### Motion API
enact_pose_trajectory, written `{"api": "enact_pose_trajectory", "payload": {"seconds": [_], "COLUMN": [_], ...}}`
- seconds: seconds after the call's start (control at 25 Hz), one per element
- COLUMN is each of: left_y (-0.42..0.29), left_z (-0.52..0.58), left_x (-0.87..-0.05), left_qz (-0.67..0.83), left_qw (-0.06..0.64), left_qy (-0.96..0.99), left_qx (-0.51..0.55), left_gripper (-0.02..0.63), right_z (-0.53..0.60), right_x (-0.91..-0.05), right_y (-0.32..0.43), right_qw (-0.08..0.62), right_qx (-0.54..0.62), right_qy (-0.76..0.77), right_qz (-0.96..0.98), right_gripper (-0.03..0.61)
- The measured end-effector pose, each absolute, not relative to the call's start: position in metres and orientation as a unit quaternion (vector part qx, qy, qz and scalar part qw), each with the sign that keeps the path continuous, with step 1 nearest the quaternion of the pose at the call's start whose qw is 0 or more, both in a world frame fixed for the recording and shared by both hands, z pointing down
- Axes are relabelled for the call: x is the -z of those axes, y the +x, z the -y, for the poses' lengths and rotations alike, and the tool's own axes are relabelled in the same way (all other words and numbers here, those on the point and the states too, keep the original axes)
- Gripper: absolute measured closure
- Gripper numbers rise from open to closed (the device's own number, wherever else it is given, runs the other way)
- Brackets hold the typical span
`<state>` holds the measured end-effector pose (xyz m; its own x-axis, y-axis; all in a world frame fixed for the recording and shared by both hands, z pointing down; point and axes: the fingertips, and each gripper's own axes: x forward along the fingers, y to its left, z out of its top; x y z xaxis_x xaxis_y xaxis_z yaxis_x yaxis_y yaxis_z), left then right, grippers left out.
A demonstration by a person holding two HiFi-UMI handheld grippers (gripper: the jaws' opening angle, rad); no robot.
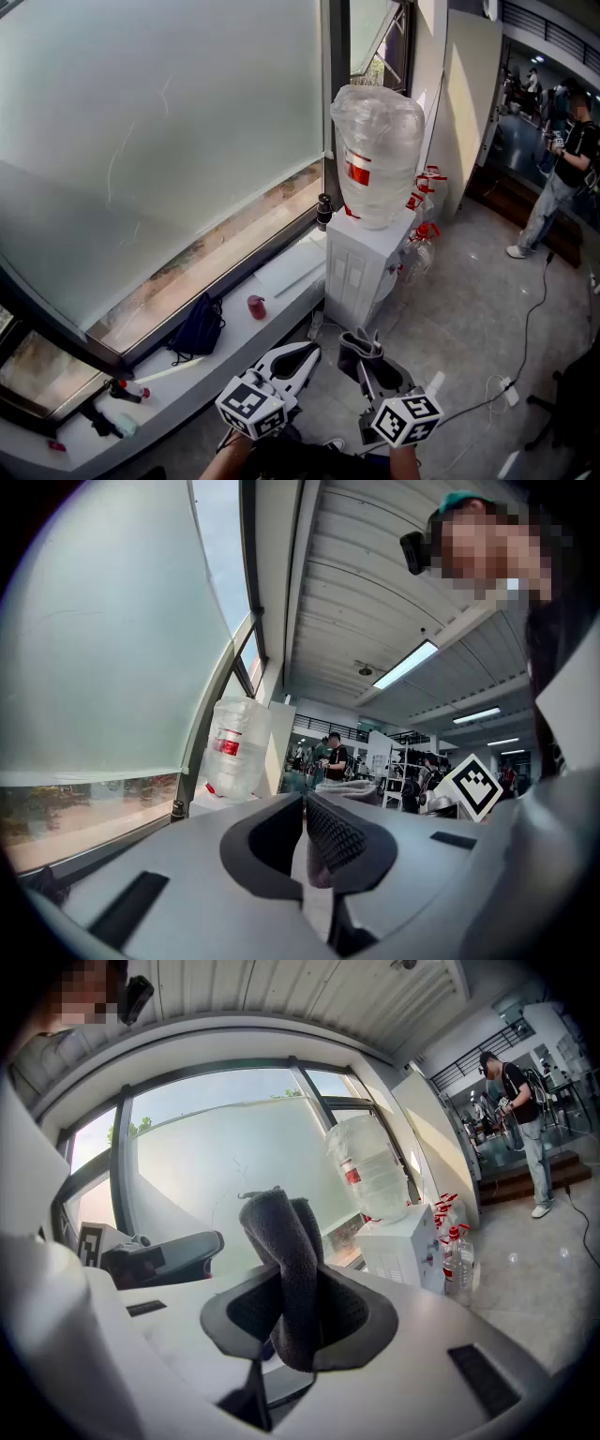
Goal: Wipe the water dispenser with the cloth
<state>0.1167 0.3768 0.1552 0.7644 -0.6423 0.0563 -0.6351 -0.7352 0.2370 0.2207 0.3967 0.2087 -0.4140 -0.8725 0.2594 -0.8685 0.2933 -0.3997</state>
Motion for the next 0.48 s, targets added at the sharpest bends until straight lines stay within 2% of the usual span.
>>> {"api": "enact_pose_trajectory", "payload": {"seconds": [0.48], "left_y": [0.1211], "left_z": [-0.384], "left_x": [-0.1634], "left_qz": [0.322], "left_qw": [0.1], "left_qy": [0.941], "left_qx": [0.006], "left_gripper": [0.586], "right_z": [-0.3964], "right_x": [-0.218], "right_y": [0.2207], "right_qw": [0.008], "right_qx": [0.25], "right_qy": [-0.541], "right_qz": [-0.803], "right_gripper": [0.477]}}
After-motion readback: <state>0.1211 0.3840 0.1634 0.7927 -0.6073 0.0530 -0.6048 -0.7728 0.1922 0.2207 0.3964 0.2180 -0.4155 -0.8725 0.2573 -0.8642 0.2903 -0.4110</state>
